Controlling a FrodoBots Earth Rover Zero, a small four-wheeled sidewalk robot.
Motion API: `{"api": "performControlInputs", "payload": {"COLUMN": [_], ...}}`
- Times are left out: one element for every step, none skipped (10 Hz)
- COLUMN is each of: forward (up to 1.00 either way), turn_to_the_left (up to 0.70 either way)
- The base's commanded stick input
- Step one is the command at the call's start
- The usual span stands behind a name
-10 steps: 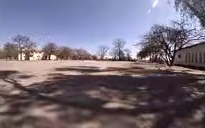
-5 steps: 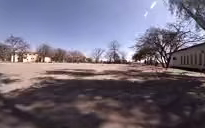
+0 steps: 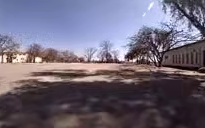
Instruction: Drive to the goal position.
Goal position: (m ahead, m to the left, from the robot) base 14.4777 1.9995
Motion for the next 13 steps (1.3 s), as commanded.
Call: {"api": "performControlInputs", "payload": {"forward": [1.00, 1.00, 1.00, 1.00, 1.00, 1.00, 1.00, 1.00, 1.00, 1.00, 1.00, 1.00, 1.00], "turn_to_the_left": [0.00, 0.00, 0.00, 0.00, 0.00, 0.00, 0.00, 0.00, 0.00, 0.07, 0.27, 0.16, 0.00]}}
